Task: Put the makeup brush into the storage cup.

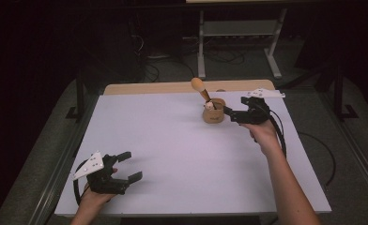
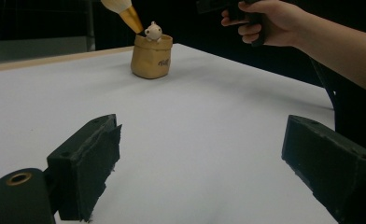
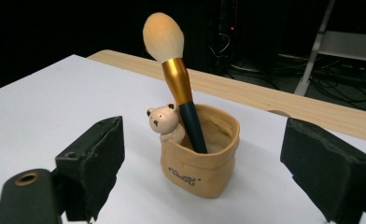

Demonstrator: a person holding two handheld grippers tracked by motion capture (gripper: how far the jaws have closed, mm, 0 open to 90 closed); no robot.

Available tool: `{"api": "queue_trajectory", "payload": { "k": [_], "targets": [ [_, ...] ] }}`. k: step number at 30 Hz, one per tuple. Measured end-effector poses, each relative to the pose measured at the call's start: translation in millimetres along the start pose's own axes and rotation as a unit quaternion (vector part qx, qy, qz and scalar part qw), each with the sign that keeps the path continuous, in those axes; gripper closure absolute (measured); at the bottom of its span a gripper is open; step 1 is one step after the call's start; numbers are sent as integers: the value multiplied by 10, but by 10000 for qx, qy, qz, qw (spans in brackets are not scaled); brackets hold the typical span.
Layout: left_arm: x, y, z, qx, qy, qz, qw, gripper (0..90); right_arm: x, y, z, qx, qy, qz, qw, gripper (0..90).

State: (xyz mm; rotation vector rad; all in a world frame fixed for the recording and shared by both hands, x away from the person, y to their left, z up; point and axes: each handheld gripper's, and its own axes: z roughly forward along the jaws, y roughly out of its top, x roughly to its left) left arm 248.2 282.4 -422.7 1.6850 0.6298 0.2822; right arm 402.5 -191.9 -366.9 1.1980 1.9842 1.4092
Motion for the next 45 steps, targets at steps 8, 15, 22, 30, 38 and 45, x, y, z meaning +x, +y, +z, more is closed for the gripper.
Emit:
{"api": "queue_trajectory", "payload": {
  "k": [8, 15, 22, 30, 38, 45],
  "targets": [
    [-26, -15, -27, -9, 18, -59, 10000, 108, 48, -112, -84, 4, 47, -54, 10000, 128],
    [-27, -13, -17, 3, 43, -40, 10000, 108, 63, -198, -169, -130, 101, -95, 9998, 79],
    [-12, -14, -27, 11, 61, -48, 10000, 108, 101, -279, -262, -238, 92, -113, 9996, 21],
    [-2, -16, -50, 19, 69, 23, 10000, 108, 126, -341, -366, -285, 120, -105, 9995, 15],
    [-17, -20, -46, 43, 83, -37, 9999, 108, 172, -395, -490, -316, 118, -112, 9994, 16],
    [-15, -21, -47, 67, 86, -19, 9999, 108, 206, -503, -629, -382, 153, -117, 9991, 16]
  ]
}}
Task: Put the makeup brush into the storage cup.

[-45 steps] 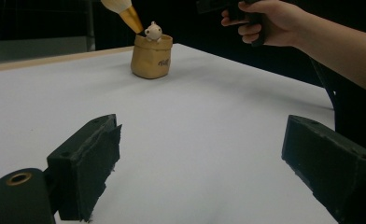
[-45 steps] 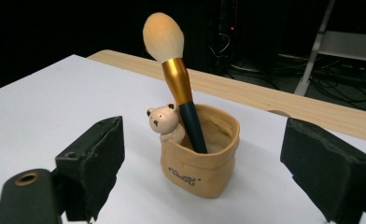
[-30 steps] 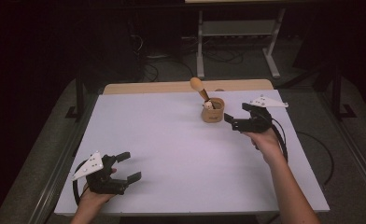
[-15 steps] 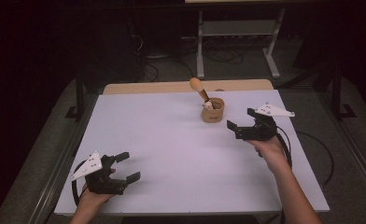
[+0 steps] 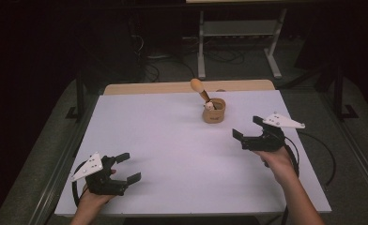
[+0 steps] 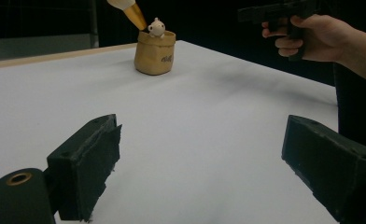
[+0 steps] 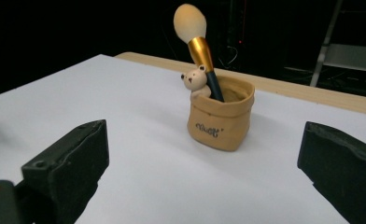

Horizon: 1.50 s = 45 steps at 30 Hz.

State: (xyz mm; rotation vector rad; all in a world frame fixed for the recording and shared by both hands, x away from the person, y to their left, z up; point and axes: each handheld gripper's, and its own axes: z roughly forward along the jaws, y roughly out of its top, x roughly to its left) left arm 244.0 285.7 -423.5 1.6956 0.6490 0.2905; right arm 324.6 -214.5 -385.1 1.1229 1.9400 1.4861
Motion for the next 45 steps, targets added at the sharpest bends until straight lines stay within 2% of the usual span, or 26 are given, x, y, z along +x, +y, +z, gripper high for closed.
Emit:
{"api": "queue_trajectory", "payload": {
  "k": [8, 16, 17, 23, 31, 45],
  "targets": [
    [9, 0, -8, -4, 22, -9, 10000, 108, 50, -75, -120, -78, 5, 89, 9999, 16],
    [-2, -6, 0, -8, 9, -17, 10000, 108, 99, -151, -219, -85, 21, 75, 9999, 16],
    [-2, -5, -3, -13, 15, -12, 10000, 108, 120, -180, -293, -146, 38, 87, 9998, 16],
    [-8, -3, -12, 1, 22, 2, 10000, 108, 166, -257, -431, -207, 40, 75, 9998, 16],
    [1, -8, -17, -3, 46, -4, 10000, 108, 206, -405, -593, -111, 6, 58, 9999, 16],
    [3, -15, -24, -16, 100, -27, 9999, 108, 240, -582, -741, -84, -117, 112, 9998, 16]
  ]
}}
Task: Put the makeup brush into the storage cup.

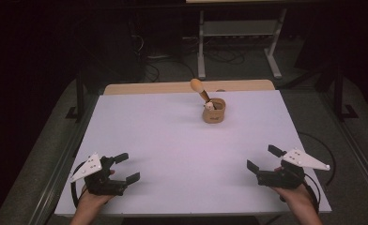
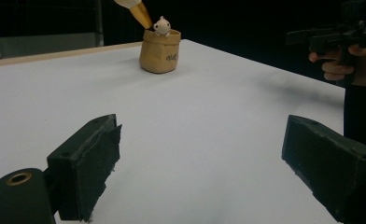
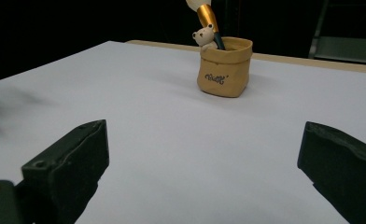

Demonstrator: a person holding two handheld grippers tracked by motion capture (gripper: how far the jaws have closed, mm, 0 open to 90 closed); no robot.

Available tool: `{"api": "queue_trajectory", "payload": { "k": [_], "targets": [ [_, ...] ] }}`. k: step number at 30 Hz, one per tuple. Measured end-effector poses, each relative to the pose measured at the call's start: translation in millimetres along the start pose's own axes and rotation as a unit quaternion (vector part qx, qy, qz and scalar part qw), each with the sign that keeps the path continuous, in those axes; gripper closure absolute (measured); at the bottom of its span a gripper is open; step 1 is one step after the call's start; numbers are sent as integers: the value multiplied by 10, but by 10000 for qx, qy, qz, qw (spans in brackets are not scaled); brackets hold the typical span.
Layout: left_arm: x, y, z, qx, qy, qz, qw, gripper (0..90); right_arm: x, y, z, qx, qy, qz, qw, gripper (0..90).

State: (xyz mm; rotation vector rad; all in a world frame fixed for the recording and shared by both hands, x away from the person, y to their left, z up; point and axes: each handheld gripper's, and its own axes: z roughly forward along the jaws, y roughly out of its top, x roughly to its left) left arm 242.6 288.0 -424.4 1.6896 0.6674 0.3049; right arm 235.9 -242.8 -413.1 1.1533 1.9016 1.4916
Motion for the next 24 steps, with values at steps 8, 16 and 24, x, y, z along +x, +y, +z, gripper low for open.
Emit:
{"api": "queue_trajectory", "payload": {
  "k": [8, 16, 24],
  "targets": [
    [5, -4, 0, 7, 16, -4, 10000, 108, -24, -126, -64, 41, -143, 28, 9999, 16],
    [9, -11, 9, 80, 29, -17, 10000, 108, -16, -183, 4, 165, -97, -79, 9998, 16],
    [10, -12, 22, 126, 29, 5, 9999, 109, -3, -179, 1, 169, -117, -179, 9996, 16]
  ]
}}
